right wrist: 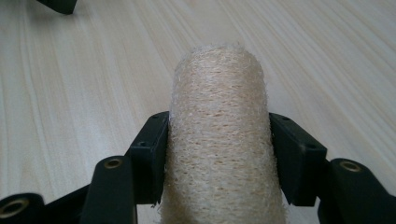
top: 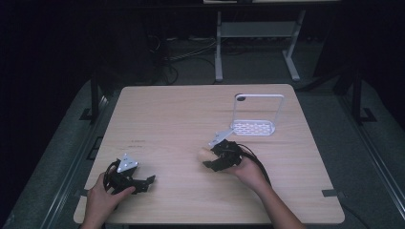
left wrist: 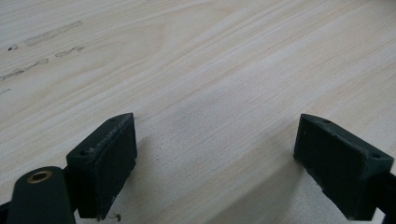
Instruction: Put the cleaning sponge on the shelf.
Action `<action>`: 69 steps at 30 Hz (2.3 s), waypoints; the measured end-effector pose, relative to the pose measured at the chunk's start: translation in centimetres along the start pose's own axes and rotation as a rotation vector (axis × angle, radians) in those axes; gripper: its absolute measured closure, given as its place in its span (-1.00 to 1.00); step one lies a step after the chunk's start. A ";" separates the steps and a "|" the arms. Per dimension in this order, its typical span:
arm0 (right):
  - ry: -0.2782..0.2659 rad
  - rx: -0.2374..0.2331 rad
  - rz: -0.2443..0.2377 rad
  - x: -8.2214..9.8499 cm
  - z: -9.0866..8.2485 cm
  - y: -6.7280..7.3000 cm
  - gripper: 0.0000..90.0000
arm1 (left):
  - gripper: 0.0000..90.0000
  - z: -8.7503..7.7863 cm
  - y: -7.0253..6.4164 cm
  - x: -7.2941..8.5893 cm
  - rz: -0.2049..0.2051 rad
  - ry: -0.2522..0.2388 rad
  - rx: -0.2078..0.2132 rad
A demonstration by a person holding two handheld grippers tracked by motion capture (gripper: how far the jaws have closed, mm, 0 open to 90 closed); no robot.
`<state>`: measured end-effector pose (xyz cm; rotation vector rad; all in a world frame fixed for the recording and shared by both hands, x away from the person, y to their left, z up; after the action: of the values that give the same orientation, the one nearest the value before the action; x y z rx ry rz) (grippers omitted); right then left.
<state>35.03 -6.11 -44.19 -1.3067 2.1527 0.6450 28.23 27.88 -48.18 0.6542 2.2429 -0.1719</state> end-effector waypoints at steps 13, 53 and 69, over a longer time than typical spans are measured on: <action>-0.026 0.034 0.025 0.4 -1.5 -1.1 -0.06 | -0.72 0.0 0.0 0.0 0.000 0.000 0.000; -0.061 0.147 0.140 2.9 -5.2 -5.7 -0.06 | -0.72 0.0 0.0 0.0 -0.003 -0.001 0.000; -0.069 0.199 0.200 4.0 -6.8 -8.2 -0.06 | -0.72 0.0 0.0 0.0 -0.003 -0.003 0.000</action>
<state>39.53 -16.45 -42.83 -0.9608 2.2438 0.5286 28.23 27.86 -48.19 0.6506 2.2414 -0.1740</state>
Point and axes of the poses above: each handheld gripper's, and its own axes: z roughly forward along the jaws, x roughly out of its underside, y roughly to its left, the point moved 1 cm from there along z, roughly forward along the jaws, and after that the axes turned 6 degrees about -x, right-handed, at the moved point
